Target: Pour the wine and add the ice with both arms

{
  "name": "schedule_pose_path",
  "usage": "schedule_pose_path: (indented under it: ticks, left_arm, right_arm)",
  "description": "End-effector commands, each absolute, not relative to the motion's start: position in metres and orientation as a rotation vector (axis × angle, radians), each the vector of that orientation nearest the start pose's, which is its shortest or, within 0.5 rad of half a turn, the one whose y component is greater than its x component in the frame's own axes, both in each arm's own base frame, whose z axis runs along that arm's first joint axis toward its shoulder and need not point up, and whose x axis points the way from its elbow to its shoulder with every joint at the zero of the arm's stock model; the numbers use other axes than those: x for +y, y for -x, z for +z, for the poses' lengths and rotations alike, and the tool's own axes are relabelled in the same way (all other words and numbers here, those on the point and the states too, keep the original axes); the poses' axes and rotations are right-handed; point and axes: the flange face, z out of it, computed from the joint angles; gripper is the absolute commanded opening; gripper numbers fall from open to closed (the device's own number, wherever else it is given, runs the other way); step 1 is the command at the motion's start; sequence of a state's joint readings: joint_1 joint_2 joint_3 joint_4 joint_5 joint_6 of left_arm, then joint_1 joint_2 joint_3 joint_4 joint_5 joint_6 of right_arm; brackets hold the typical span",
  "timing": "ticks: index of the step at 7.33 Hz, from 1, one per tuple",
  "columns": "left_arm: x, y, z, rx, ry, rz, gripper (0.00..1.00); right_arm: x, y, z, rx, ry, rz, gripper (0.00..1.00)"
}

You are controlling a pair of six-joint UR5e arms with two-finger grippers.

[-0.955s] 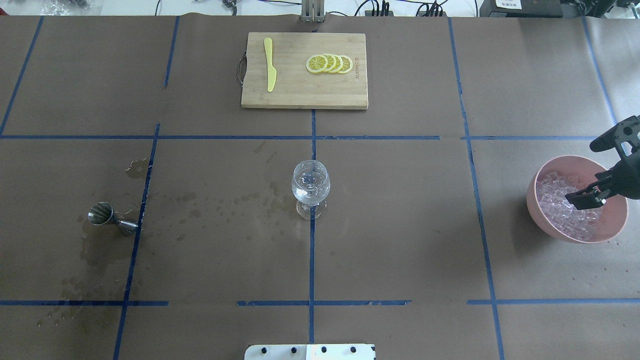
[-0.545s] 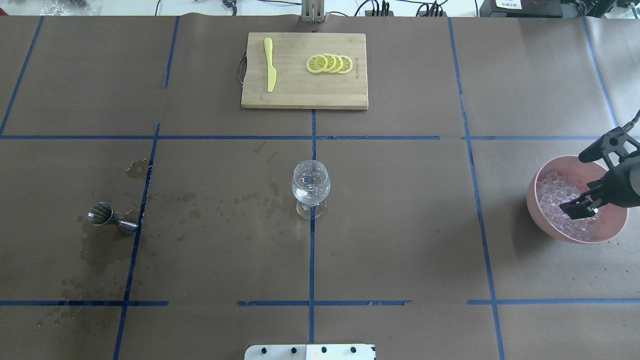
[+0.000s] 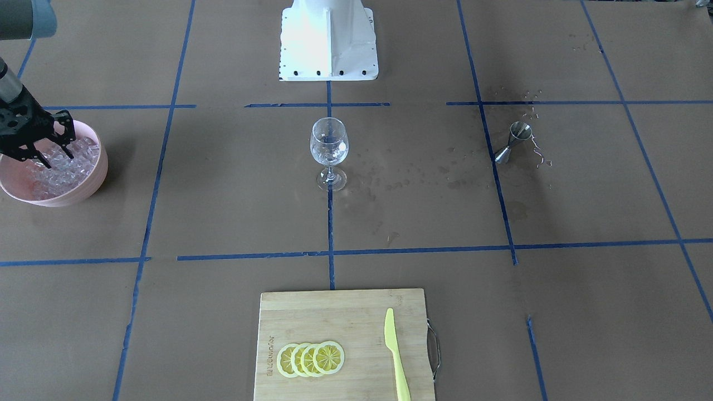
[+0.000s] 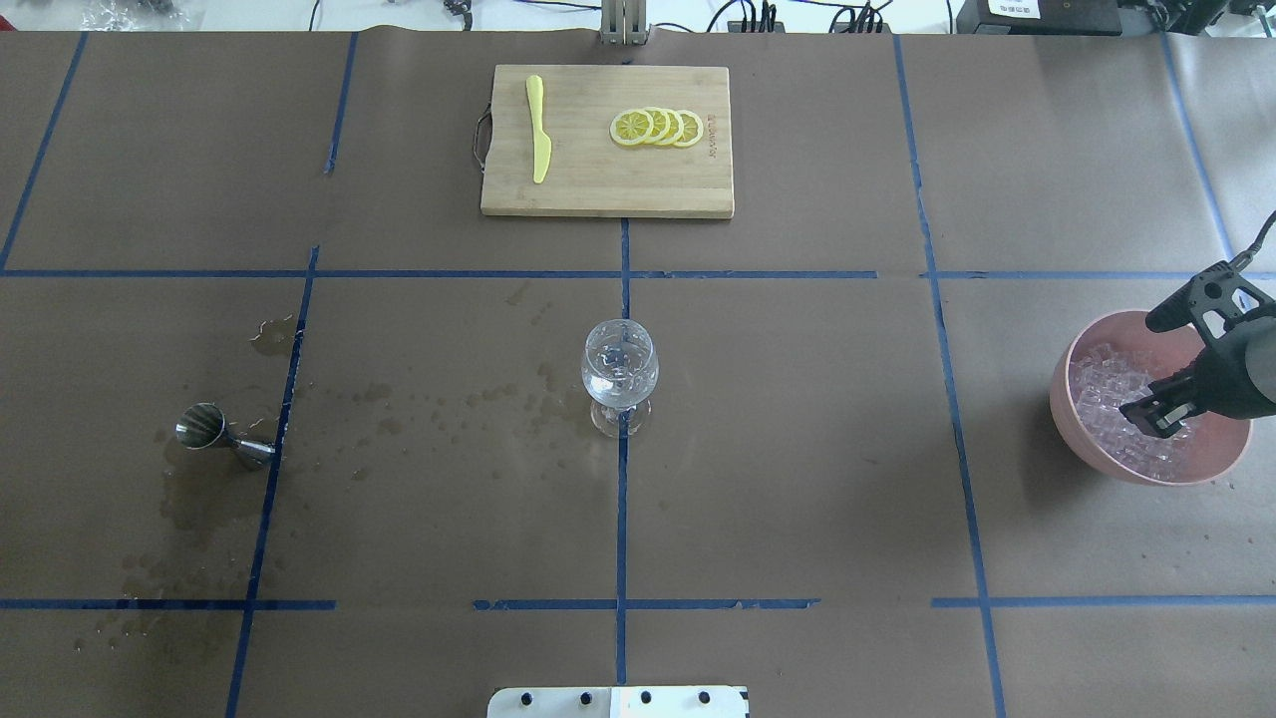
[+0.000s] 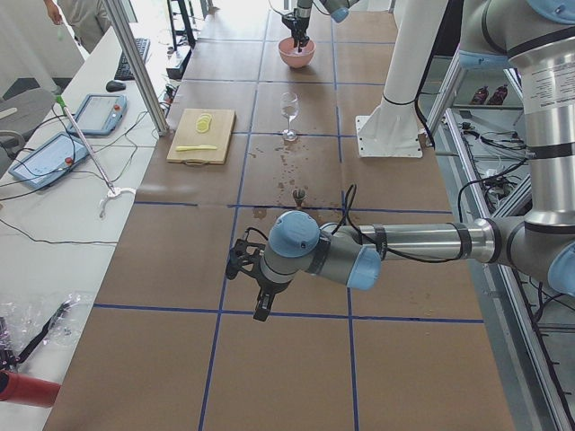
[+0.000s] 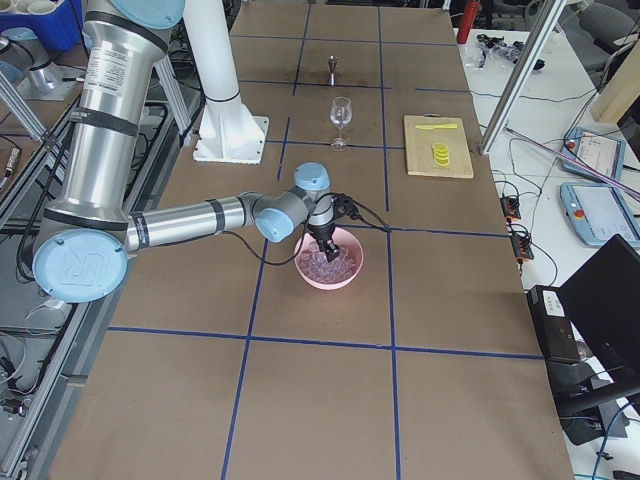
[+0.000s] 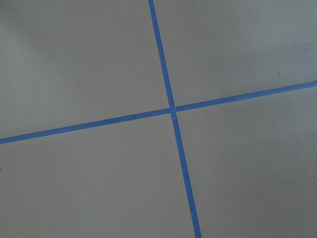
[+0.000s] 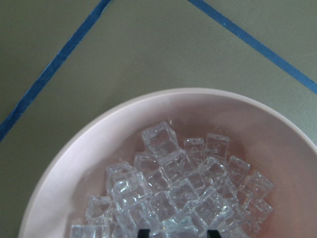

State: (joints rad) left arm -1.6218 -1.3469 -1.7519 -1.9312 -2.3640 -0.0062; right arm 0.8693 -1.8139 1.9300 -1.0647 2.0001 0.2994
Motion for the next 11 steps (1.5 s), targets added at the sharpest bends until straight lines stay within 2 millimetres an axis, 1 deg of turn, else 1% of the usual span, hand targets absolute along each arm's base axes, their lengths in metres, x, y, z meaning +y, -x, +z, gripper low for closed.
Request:
schedule_pose_path:
  ticks: [1,2,3,4,5,6,7,8,9,10,11]
  left_arm:
    - [-0.41,0.083,0.629,0.781,-0.318,0.073,1.0]
    - [-0.41,0.083,0.629,0.781,-0.318,0.073,1.0]
    - [-0.411,0.083,0.628,0.779,-0.321,0.074,1.0]
    - [-0.411,0.083,0.628,0.779,-0.319,0.073,1.0]
    - [-0.411,0.083,0.628,0.779,-0.319,0.072,1.0]
    - [-0.411,0.083,0.628,0.781,-0.319,0.072,1.0]
    - [-0.411,0.083,0.627,0.781,-0.32,0.073,1.0]
    - [-0.412,0.083,0.626,0.78,-0.325,0.078,1.0]
    - [-0.412,0.083,0.629,0.776,-0.319,0.075,1.0]
    - [-0.411,0.084,0.63,0.774,-0.317,0.075,1.0]
    - [-0.41,0.084,0.631,0.771,-0.316,0.074,1.0]
  right_arm:
    - [-0.383,0.204,0.552,-0.659,-0.339,-0.534,0.5]
    - [-0.383,0.204,0.553,-0.657,-0.338,-0.533,0.47]
    - [-0.383,0.203,0.551,-0.66,-0.342,-0.533,0.11]
    - [-0.383,0.203,0.547,-0.664,-0.347,-0.535,0.0]
    - [-0.383,0.202,0.534,-0.676,-0.367,-0.537,0.0]
    - [-0.384,0.197,0.517,-0.694,-0.389,-0.53,0.0]
    - [-0.385,0.182,0.492,-0.737,-0.418,-0.5,0.0]
    - [-0.395,0.17,0.456,-0.803,-0.411,-0.448,0.0]
    - [-0.415,0.165,0.399,-0.869,-0.371,-0.343,0.0]
    - [-0.441,0.174,0.329,-0.884,-0.338,-0.275,0.0]
    - [-0.448,0.19,0.27,-0.9,-0.308,-0.237,0.0]
